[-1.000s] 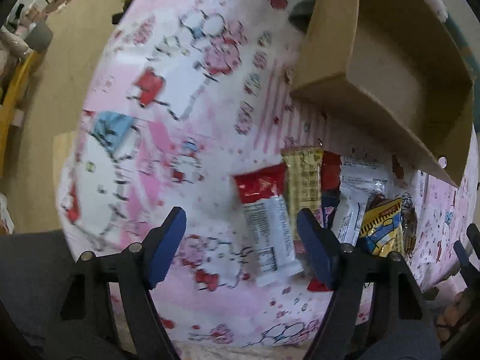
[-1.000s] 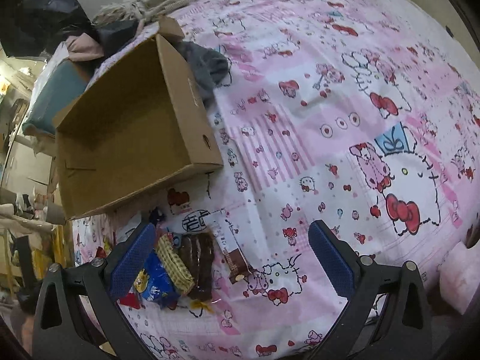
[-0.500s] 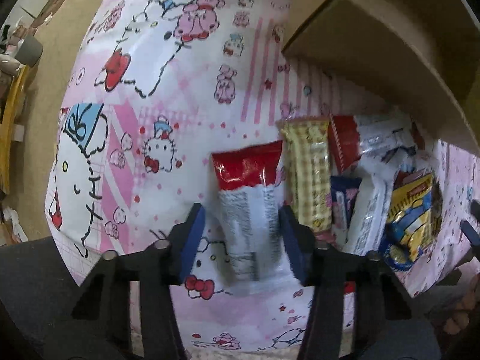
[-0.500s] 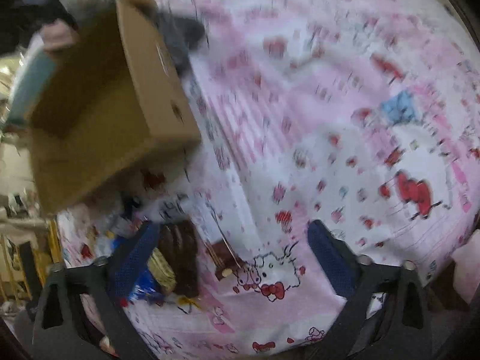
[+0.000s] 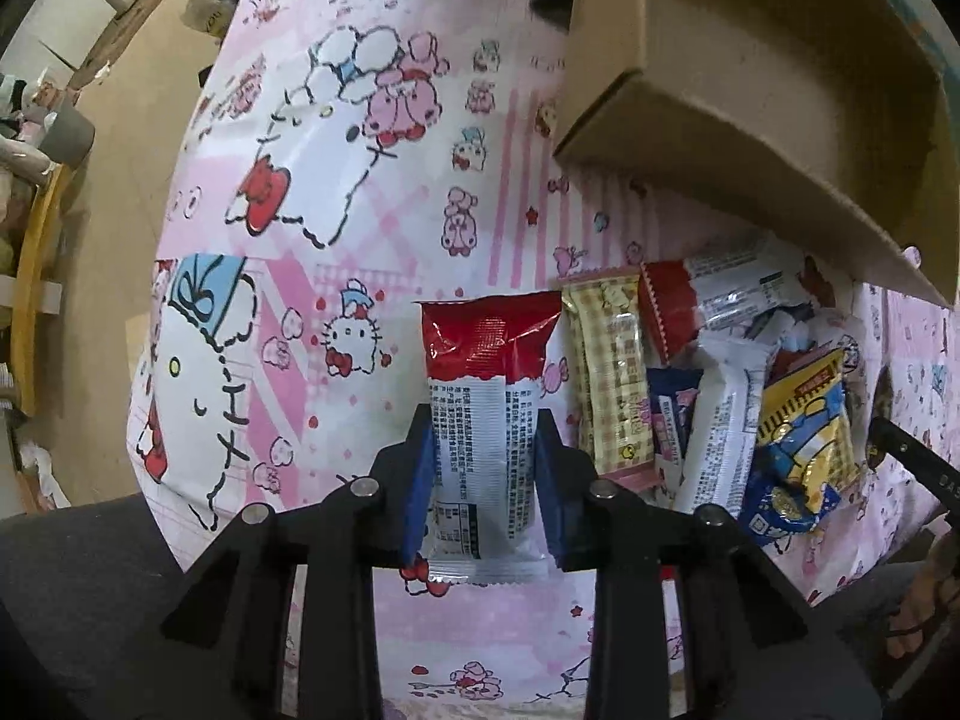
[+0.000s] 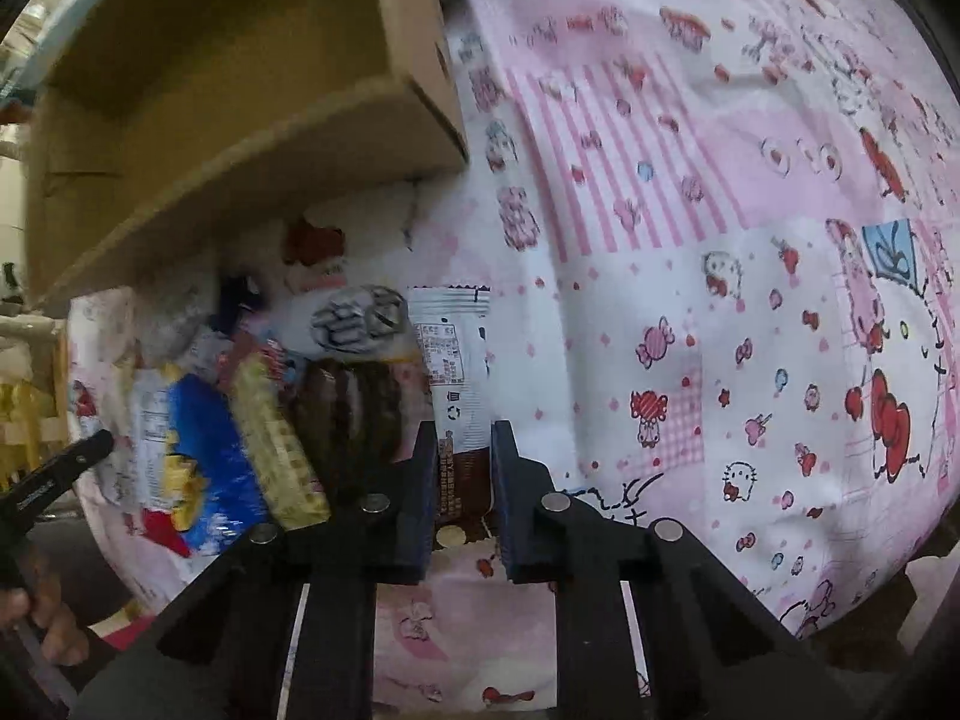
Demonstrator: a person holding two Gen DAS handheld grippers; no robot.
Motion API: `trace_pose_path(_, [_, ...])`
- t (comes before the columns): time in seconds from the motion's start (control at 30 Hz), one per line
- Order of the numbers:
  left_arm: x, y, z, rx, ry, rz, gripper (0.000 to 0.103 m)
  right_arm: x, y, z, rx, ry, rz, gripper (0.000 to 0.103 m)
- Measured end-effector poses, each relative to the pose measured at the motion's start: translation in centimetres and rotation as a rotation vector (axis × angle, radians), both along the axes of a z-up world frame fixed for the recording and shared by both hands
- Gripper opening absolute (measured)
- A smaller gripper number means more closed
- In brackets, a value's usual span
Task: Organize snacks
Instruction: 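Grasp a red-and-white snack bar with the left tool while the right tool grasps a white-and-brown bar, then carry both bars into the cardboard box and open both tools to release them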
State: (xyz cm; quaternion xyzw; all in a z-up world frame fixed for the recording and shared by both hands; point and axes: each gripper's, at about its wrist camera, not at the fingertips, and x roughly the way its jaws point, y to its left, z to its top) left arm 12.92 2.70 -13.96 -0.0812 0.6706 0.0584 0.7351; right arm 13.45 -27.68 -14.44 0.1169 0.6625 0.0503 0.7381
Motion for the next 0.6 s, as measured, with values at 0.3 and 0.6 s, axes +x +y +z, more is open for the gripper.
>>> trace_pose_path(0.3, [-2.5,1.2,6.6,0.048,-0.161,0.026,0.027,-4.6,0.0,6.2,0.258,-0.177,0.022,0.017])
trace_pose_path(0.6, [-2.1,0.6,14.8,0.048,-0.473,-0.04,0.027,-7.2,-1.5,14.4,0.419,-0.577,-0.022,0.017])
